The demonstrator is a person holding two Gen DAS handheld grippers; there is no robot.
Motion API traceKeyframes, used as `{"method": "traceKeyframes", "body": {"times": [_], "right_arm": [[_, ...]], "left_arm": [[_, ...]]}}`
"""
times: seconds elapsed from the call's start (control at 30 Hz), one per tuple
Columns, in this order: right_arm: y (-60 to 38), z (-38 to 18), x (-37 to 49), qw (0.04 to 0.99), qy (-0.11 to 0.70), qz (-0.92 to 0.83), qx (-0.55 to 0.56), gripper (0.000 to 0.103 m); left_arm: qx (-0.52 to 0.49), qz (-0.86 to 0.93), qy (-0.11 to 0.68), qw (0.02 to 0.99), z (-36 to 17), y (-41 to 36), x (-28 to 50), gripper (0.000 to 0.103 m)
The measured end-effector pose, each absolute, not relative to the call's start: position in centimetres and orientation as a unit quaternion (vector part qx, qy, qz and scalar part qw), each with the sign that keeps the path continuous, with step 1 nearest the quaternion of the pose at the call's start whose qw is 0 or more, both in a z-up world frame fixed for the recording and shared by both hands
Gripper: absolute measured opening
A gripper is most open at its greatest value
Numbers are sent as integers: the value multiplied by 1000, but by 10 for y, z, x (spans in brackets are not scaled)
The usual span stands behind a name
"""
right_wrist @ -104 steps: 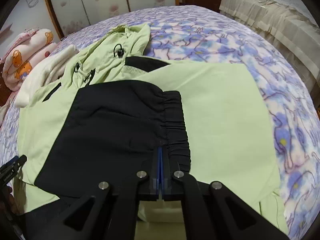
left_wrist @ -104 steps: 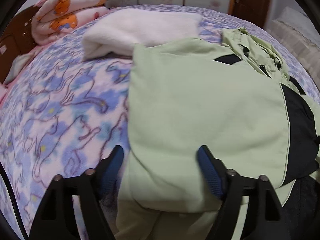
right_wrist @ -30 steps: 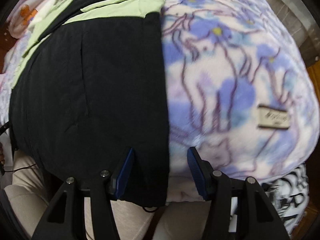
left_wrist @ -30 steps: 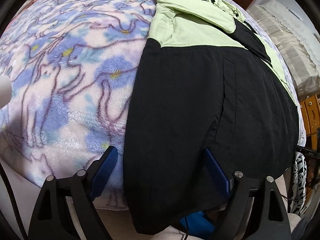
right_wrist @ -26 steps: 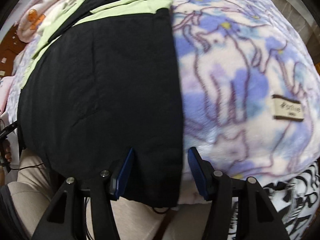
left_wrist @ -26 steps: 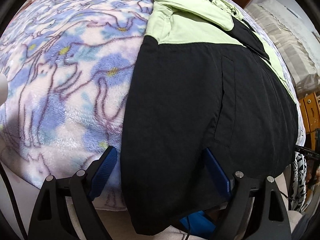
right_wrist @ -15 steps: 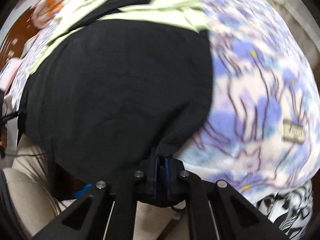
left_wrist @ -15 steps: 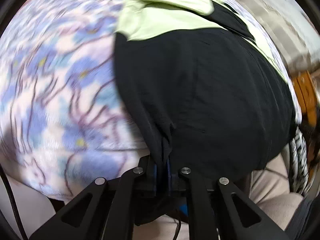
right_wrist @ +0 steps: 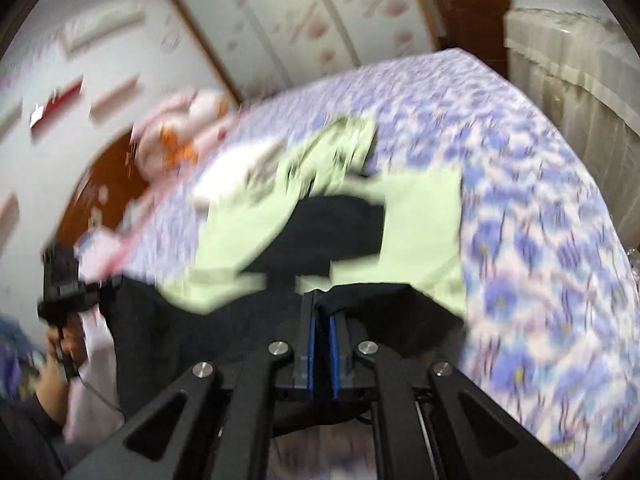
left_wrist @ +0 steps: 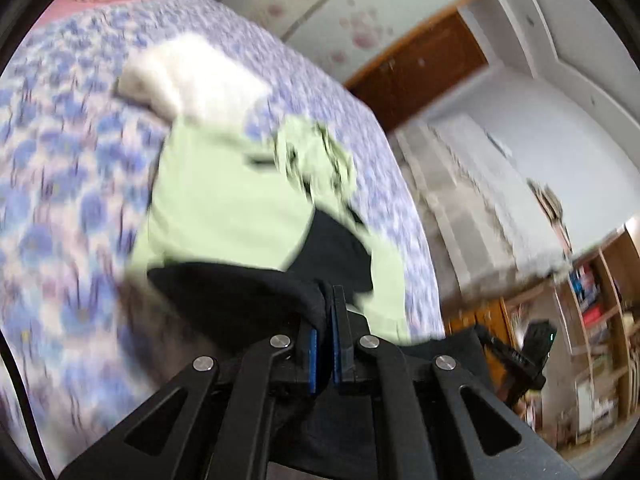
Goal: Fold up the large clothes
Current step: 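Lift the black hem with both grippers and fold it toward the collar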
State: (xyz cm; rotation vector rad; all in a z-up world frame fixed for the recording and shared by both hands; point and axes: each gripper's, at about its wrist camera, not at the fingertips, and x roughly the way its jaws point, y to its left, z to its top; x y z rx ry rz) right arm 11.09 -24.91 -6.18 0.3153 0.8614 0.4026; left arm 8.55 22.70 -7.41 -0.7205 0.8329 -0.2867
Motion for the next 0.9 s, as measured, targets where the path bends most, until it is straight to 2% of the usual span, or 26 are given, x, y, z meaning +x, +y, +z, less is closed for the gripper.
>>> {"method": "traceKeyframes", "body": {"times": [0.1, 0.2, 0.3, 0.33, 0.37, 0.5, 0.63, 0.9], "right_arm": [[-275, -68, 164, 875, 414, 143, 207, 5], [-298, -90, 212, 862, 430, 95, 252, 8], [-312, -121, 252, 837, 471, 63, 270, 23], [-315, -130, 260, 829, 490, 51, 264, 38], [-313, -137, 268, 825, 501, 45, 258, 48], [-309, -164, 284, 821, 518, 39, 235, 49], [-301, -168, 287, 848, 503, 40, 162, 49], [-252, -181, 281, 869, 482, 44, -101, 49]], "left_arm": [[-371, -82, 384, 841, -78, 257, 132, 3], [-373, -13, 396, 839, -102, 283, 181, 10], [-369, 26, 443, 817, -143, 295, 235, 34], [-358, 43, 458, 812, -155, 296, 249, 57], [-353, 56, 465, 810, -165, 297, 260, 72], [-351, 64, 481, 801, -197, 299, 281, 74], [-289, 36, 488, 823, -207, 291, 296, 74], [-13, -67, 484, 872, -192, 228, 269, 75]]}}
